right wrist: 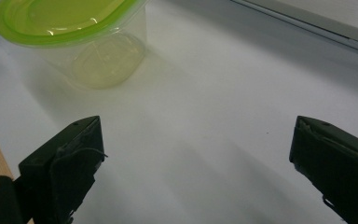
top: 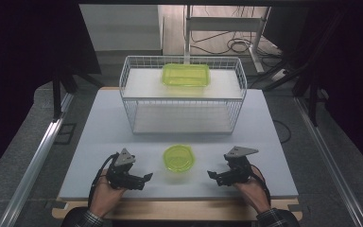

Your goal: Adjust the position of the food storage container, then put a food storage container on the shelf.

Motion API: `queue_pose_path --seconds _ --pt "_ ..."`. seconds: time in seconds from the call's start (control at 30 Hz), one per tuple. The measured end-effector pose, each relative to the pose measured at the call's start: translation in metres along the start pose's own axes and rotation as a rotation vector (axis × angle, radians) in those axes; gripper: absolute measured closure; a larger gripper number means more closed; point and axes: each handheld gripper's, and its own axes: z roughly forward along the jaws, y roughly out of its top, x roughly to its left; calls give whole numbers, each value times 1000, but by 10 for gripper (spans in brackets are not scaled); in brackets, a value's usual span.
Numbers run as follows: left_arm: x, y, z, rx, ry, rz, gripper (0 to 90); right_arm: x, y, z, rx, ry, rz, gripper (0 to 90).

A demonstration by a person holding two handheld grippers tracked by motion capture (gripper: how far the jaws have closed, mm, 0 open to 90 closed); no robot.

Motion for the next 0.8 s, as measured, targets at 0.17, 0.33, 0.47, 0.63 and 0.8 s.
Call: queue_pose_path --seconds 0.17,0.33,0.47,0.63,0.8 --pt "0 -5 -3 0 4 18 21 0 0 1 4 7 3 29" --pt "0 -8 -1 24 13 39 11 0 -1 1 12 6 1 28" --pt "-1 -9 0 32 23 53 6 0 -1 2 10 2 1 20" --pt "-1 -10 1 37 38 65 7 -1 -1 4 -6 -11 -12 0" --pt "-3 -11 4 44 47 92 7 1 2 3 -22 0 15 0"
